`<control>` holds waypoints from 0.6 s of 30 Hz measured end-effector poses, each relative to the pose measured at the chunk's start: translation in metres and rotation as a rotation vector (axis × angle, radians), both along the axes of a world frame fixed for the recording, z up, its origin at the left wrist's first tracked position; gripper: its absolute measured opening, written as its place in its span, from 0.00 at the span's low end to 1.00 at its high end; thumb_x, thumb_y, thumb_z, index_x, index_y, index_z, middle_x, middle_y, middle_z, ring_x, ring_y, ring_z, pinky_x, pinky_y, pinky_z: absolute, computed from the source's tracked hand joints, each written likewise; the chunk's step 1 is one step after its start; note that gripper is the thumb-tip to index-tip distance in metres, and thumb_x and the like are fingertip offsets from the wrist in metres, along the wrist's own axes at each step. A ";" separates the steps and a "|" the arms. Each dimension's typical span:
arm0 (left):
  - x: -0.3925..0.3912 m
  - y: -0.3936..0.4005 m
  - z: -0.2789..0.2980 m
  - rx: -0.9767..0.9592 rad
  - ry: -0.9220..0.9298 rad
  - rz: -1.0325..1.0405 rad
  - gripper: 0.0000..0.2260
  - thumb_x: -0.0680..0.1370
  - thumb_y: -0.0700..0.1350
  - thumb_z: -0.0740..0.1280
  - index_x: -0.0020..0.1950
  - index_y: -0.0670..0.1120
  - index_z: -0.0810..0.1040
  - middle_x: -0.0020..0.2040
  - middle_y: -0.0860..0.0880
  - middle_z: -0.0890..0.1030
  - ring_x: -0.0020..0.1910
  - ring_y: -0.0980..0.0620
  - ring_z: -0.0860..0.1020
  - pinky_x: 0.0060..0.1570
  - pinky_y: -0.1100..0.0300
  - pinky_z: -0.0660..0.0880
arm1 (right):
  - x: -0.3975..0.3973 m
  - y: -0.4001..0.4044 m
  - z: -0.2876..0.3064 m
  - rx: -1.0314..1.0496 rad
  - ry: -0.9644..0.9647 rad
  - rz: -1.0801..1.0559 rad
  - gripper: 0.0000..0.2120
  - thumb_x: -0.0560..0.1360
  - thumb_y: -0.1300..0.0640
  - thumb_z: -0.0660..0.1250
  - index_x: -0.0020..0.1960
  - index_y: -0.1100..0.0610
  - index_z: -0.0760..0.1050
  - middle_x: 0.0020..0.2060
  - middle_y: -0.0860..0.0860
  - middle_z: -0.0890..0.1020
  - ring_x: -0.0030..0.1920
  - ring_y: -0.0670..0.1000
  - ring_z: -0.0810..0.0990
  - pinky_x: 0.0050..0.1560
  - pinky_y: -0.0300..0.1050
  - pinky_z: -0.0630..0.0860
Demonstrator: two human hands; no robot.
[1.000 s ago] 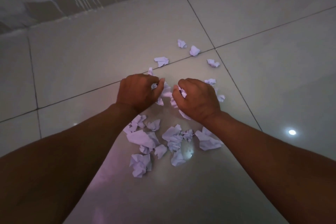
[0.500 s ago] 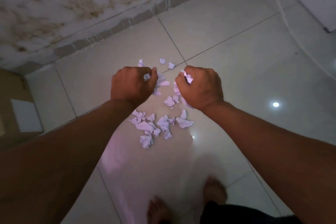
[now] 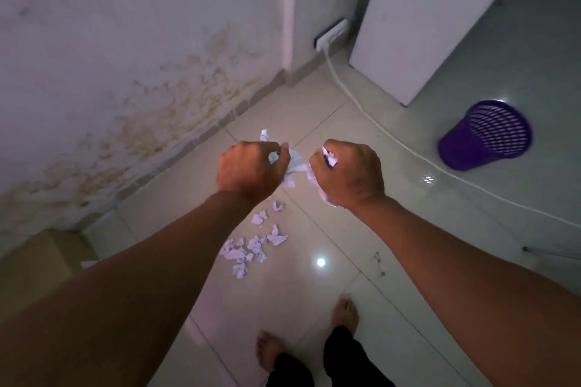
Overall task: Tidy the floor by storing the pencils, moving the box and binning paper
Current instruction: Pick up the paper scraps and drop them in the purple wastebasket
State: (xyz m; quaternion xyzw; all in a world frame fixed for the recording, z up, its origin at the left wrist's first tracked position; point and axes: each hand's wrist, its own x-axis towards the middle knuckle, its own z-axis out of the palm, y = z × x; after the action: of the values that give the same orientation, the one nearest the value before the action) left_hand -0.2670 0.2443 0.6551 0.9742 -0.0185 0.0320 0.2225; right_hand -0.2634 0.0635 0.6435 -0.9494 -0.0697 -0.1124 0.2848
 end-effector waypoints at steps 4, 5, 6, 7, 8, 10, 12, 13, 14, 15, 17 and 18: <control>0.006 -0.067 0.059 -0.045 -0.028 -0.094 0.18 0.82 0.56 0.59 0.47 0.49 0.85 0.35 0.47 0.82 0.30 0.50 0.72 0.32 0.61 0.64 | -0.006 -0.066 0.061 -0.031 -0.052 -0.096 0.16 0.74 0.51 0.60 0.29 0.52 0.62 0.23 0.44 0.62 0.21 0.43 0.59 0.27 0.33 0.52; 0.007 -0.087 0.070 -0.049 -0.047 -0.106 0.18 0.82 0.55 0.59 0.45 0.49 0.86 0.34 0.47 0.81 0.28 0.50 0.71 0.32 0.62 0.63 | -0.007 -0.085 0.074 -0.029 -0.052 -0.104 0.16 0.74 0.51 0.59 0.29 0.51 0.63 0.23 0.45 0.64 0.22 0.44 0.60 0.27 0.33 0.54; 0.008 -0.107 0.078 -0.048 -0.067 -0.109 0.19 0.82 0.56 0.59 0.45 0.49 0.86 0.33 0.46 0.81 0.28 0.49 0.72 0.32 0.61 0.64 | -0.008 -0.105 0.083 -0.022 -0.048 -0.116 0.16 0.74 0.51 0.59 0.29 0.52 0.64 0.23 0.46 0.66 0.23 0.47 0.63 0.27 0.34 0.56; 0.010 -0.126 0.086 -0.051 -0.082 -0.109 0.19 0.81 0.57 0.58 0.44 0.49 0.86 0.33 0.46 0.82 0.29 0.46 0.74 0.32 0.60 0.67 | -0.008 -0.125 0.091 -0.020 -0.046 -0.140 0.16 0.74 0.51 0.59 0.29 0.53 0.65 0.23 0.47 0.67 0.23 0.48 0.64 0.28 0.36 0.58; 0.012 -0.145 0.092 -0.061 -0.086 -0.109 0.21 0.80 0.59 0.57 0.44 0.50 0.86 0.33 0.45 0.83 0.30 0.43 0.76 0.33 0.58 0.71 | -0.008 -0.144 0.096 -0.021 -0.046 -0.168 0.16 0.74 0.51 0.60 0.29 0.54 0.66 0.23 0.47 0.68 0.23 0.50 0.65 0.28 0.37 0.59; 0.018 -0.188 0.103 -0.082 -0.081 -0.119 0.22 0.79 0.60 0.55 0.43 0.51 0.85 0.33 0.46 0.83 0.32 0.41 0.78 0.35 0.54 0.76 | -0.009 -0.188 0.109 -0.022 -0.057 -0.223 0.16 0.74 0.51 0.60 0.28 0.53 0.65 0.23 0.46 0.67 0.22 0.48 0.64 0.28 0.38 0.57; 0.026 -0.234 0.118 -0.079 -0.092 -0.145 0.22 0.78 0.60 0.55 0.43 0.51 0.85 0.33 0.46 0.83 0.32 0.42 0.78 0.36 0.54 0.76 | -0.007 -0.232 0.123 -0.026 -0.071 -0.270 0.16 0.74 0.52 0.61 0.29 0.52 0.63 0.23 0.46 0.65 0.22 0.46 0.62 0.27 0.38 0.55; 0.031 -0.254 0.124 -0.081 -0.110 -0.161 0.22 0.78 0.59 0.55 0.42 0.51 0.85 0.33 0.46 0.83 0.32 0.42 0.78 0.36 0.54 0.76 | -0.005 -0.251 0.128 -0.031 -0.062 -0.286 0.16 0.74 0.52 0.61 0.29 0.53 0.64 0.23 0.46 0.66 0.23 0.48 0.62 0.27 0.38 0.55; 0.037 -0.279 0.130 -0.082 -0.124 -0.178 0.21 0.78 0.59 0.56 0.41 0.50 0.85 0.33 0.46 0.83 0.33 0.41 0.79 0.36 0.54 0.77 | -0.003 -0.275 0.136 -0.048 -0.041 -0.303 0.16 0.75 0.51 0.60 0.30 0.53 0.65 0.24 0.46 0.66 0.25 0.50 0.64 0.27 0.39 0.55; 0.041 -0.301 0.135 -0.088 -0.130 -0.190 0.21 0.78 0.58 0.56 0.40 0.50 0.84 0.34 0.45 0.83 0.33 0.41 0.79 0.36 0.54 0.76 | -0.002 -0.296 0.142 -0.071 -0.024 -0.314 0.15 0.75 0.49 0.58 0.32 0.53 0.65 0.25 0.46 0.68 0.26 0.51 0.66 0.28 0.40 0.55; 0.052 -0.348 0.145 -0.102 -0.128 -0.220 0.19 0.78 0.57 0.57 0.36 0.50 0.81 0.33 0.45 0.83 0.32 0.41 0.79 0.36 0.54 0.76 | 0.002 -0.341 0.152 -0.061 -0.072 -0.366 0.14 0.74 0.50 0.58 0.31 0.52 0.64 0.25 0.50 0.71 0.27 0.54 0.66 0.30 0.41 0.55; 0.057 -0.363 0.148 -0.107 -0.133 -0.234 0.19 0.78 0.57 0.57 0.34 0.51 0.79 0.32 0.45 0.82 0.32 0.41 0.78 0.36 0.53 0.77 | 0.003 -0.355 0.156 -0.025 -0.101 -0.394 0.14 0.73 0.51 0.59 0.30 0.52 0.64 0.25 0.53 0.74 0.27 0.54 0.65 0.31 0.40 0.57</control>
State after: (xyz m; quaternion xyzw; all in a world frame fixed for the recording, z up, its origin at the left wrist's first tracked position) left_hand -0.2104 -0.1191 0.8034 0.9478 -0.1449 0.0714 0.2748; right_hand -0.2605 -0.2916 0.7998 -0.9413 0.1019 -0.2123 0.2417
